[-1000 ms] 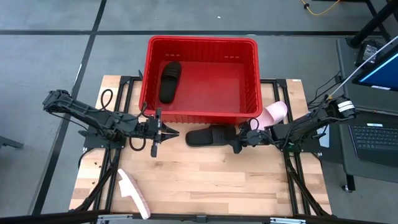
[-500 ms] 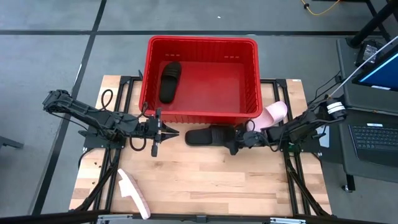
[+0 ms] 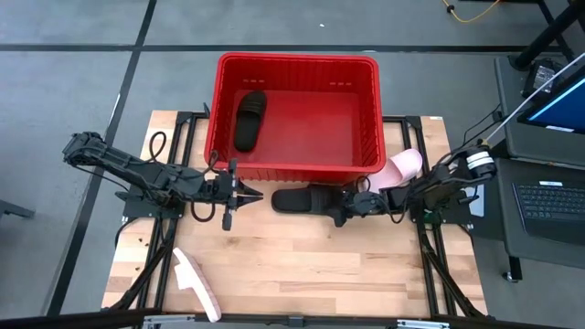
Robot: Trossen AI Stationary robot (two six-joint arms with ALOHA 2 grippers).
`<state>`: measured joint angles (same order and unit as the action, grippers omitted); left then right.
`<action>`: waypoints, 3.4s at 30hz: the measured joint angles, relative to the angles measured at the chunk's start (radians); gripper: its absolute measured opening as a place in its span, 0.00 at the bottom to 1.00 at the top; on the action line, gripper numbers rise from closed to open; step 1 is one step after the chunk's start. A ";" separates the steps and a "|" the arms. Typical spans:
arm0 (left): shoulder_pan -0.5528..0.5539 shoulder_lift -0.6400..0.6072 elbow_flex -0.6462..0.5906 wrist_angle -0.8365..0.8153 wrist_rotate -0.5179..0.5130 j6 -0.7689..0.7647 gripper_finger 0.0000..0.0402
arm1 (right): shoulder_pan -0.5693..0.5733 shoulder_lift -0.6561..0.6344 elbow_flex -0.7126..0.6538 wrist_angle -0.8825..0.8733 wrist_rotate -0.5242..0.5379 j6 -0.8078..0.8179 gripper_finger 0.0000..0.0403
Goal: Pick and place slides into bin
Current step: Put the black slide into the red bin
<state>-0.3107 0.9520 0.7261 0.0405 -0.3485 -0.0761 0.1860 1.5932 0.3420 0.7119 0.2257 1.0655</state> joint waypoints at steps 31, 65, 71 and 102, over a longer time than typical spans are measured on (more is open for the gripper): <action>-0.004 0.000 0.000 -0.037 0.000 0.056 0.08 | 0.037 0.011 0.000 0.338 -0.225 -0.052 0.04; -0.031 0.000 0.166 -0.203 -0.084 0.598 0.28 | -0.068 -0.076 0.550 -0.316 -0.493 -0.370 0.04; -0.064 0.035 0.213 -0.201 -0.202 0.740 0.32 | -0.096 -0.176 0.594 -0.505 -0.494 -0.443 0.04; -0.035 0.296 0.393 -0.208 -0.338 1.094 0.32 | -0.151 -0.231 0.842 -0.951 -0.491 -0.686 0.04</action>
<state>-0.3452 1.2477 1.1191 -0.1676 -0.6864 1.0180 0.0345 1.3624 1.1839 -0.2394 -0.2649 0.3794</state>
